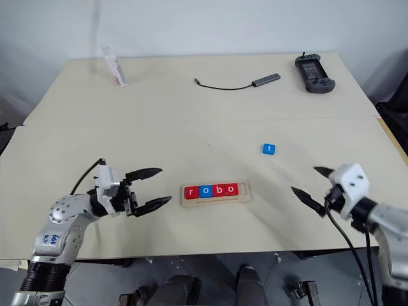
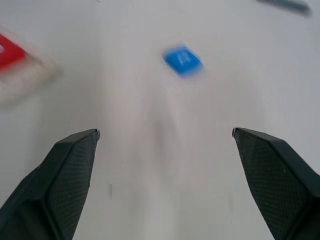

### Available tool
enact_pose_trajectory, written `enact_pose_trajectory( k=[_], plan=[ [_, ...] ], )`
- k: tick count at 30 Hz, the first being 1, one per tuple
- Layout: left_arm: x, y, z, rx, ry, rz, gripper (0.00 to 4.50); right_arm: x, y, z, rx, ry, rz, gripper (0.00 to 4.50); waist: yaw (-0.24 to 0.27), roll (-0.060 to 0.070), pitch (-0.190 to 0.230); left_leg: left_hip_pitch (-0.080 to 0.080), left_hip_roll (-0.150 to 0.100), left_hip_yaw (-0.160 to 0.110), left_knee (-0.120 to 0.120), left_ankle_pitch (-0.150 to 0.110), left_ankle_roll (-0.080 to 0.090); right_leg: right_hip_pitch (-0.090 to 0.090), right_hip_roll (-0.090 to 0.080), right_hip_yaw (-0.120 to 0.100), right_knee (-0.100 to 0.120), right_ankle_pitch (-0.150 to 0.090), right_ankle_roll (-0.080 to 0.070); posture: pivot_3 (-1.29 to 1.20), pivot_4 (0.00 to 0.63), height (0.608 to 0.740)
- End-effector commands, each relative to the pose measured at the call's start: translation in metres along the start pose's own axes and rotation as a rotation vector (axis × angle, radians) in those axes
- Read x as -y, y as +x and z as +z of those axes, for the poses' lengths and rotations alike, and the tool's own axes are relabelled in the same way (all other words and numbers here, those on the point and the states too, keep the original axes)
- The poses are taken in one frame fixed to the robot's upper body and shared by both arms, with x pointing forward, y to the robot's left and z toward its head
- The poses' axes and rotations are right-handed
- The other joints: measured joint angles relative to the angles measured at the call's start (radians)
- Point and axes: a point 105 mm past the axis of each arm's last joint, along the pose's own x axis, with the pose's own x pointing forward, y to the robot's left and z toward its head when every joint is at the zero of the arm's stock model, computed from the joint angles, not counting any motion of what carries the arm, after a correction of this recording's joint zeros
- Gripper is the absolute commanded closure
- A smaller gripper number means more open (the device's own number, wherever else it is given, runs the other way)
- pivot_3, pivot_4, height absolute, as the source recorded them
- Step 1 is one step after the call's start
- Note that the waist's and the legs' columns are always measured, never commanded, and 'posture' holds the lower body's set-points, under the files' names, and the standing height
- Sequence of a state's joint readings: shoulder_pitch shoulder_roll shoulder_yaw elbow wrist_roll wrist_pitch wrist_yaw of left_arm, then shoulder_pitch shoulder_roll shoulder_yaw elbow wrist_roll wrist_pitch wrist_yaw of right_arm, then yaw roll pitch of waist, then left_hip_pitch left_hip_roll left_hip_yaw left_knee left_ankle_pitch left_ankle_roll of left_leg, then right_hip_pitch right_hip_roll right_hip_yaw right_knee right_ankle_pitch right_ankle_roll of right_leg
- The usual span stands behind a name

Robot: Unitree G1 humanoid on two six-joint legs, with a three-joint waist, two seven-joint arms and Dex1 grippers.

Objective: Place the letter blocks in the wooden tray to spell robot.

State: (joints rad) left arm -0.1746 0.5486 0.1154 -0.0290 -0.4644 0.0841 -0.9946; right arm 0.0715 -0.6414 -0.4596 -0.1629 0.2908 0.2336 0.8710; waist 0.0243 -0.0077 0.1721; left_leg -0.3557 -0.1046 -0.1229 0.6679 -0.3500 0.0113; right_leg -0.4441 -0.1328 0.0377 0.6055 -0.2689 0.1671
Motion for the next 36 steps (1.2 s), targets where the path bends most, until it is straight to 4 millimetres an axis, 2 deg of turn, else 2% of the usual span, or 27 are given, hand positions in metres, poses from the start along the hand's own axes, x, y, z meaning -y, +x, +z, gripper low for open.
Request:
enact_pose_trajectory(
  k=[1, 3, 6, 11, 14, 18, 26, 29, 32, 36],
  plan=[
    [-0.009, -0.003, 0.007, 0.020, 0.042, 0.035, 0.00, 0.011, -0.007, 0.011, 0.075, -0.020, -0.112, 0.04, -0.006, 0.000, 0.000, 0.001, 0.000, 0.002, 0.000, 0.000, 0.000, 0.000, 0.000, 0.001, 0.000, 0.000, 0.000, 0.00, 0.150, 0.740],
    [-0.009, -0.003, 0.007, 0.021, 0.046, 0.032, 0.00, 0.012, -0.003, 0.011, 0.090, 0.009, -0.138, 0.04, -0.011, 0.000, 0.000, 0.003, 0.001, 0.005, 0.000, 0.000, 0.000, 0.000, 0.000, 0.001, 0.001, 0.000, 0.001, 0.00, 0.150, 0.740],
    [-0.009, -0.001, 0.007, 0.023, 0.055, 0.031, 0.00, 0.014, 0.009, 0.021, 0.140, 0.085, -0.150, 0.04, -0.020, 0.000, 0.000, 0.003, 0.003, 0.005, 0.000, 0.000, -0.001, 0.000, 0.001, 0.001, 0.001, 0.000, 0.001, 0.00, 0.150, 0.740],
    [-0.007, 0.002, 0.008, 0.024, 0.083, 0.031, 0.00, 0.008, 0.051, 0.040, 0.097, 0.126, -0.090, 0.04, -0.028, 0.000, 0.000, 0.003, 0.003, 0.005, 0.000, 0.000, -0.001, 0.000, 0.001, 0.000, 0.001, 0.000, 0.000, 0.00, 0.150, 0.740],
    [-0.005, 0.003, 0.009, 0.028, 0.091, 0.026, 0.00, 0.004, 0.076, 0.044, 0.019, 0.170, -0.072, 0.04, -0.026, 0.000, 0.000, 0.003, 0.003, 0.004, 0.000, 0.000, -0.001, -0.001, 0.001, 0.000, 0.001, 0.000, 0.000, 0.00, 0.150, 0.740],
    [-0.002, 0.005, 0.013, 0.034, 0.091, 0.009, 0.00, -0.005, 0.116, 0.058, -0.032, 0.252, -0.059, 0.04, -0.026, 0.000, 0.000, 0.002, 0.003, 0.004, 0.000, 0.000, -0.001, -0.001, 0.000, 0.000, 0.001, 0.001, -0.001, 0.00, 0.150, 0.740],
    [0.006, 0.003, 0.017, 0.036, 0.085, 0.019, 0.00, -0.022, 0.162, 0.041, -0.110, 0.235, -0.176, 0.04, -0.030, 0.001, 0.000, 0.000, 0.001, 0.001, -0.001, 0.000, 0.000, -0.002, -0.001, -0.003, 0.003, 0.001, -0.002, 0.00, 0.150, 0.740],
    [0.011, -0.001, 0.016, 0.024, 0.080, 0.022, 0.00, -0.024, 0.171, 0.036, -0.126, 0.258, -0.245, 0.04, -0.042, 0.001, -0.001, 0.001, 0.001, 0.002, -0.001, -0.001, 0.001, -0.001, -0.001, -0.003, 0.003, 0.001, -0.002, 0.00, 0.150, 0.740],
    [0.011, -0.002, 0.017, 0.024, 0.080, 0.038, 0.00, -0.028, 0.178, 0.039, -0.112, 0.280, -0.269, 0.04, -0.051, 0.001, -0.001, 0.001, 0.001, 0.001, 0.000, 0.000, 0.000, -0.001, -0.001, -0.004, 0.004, 0.001, -0.002, 0.00, 0.150, 0.740],
    [0.011, -0.001, 0.018, 0.027, 0.081, 0.040, 0.00, -0.027, 0.179, 0.045, -0.103, 0.307, -0.291, 1.36, -0.052, 0.001, -0.001, 0.001, 0.001, 0.001, 0.001, 0.000, 0.000, -0.001, -0.001, -0.003, 0.006, 0.001, -0.002, 0.00, 0.150, 0.740]
  ],
)
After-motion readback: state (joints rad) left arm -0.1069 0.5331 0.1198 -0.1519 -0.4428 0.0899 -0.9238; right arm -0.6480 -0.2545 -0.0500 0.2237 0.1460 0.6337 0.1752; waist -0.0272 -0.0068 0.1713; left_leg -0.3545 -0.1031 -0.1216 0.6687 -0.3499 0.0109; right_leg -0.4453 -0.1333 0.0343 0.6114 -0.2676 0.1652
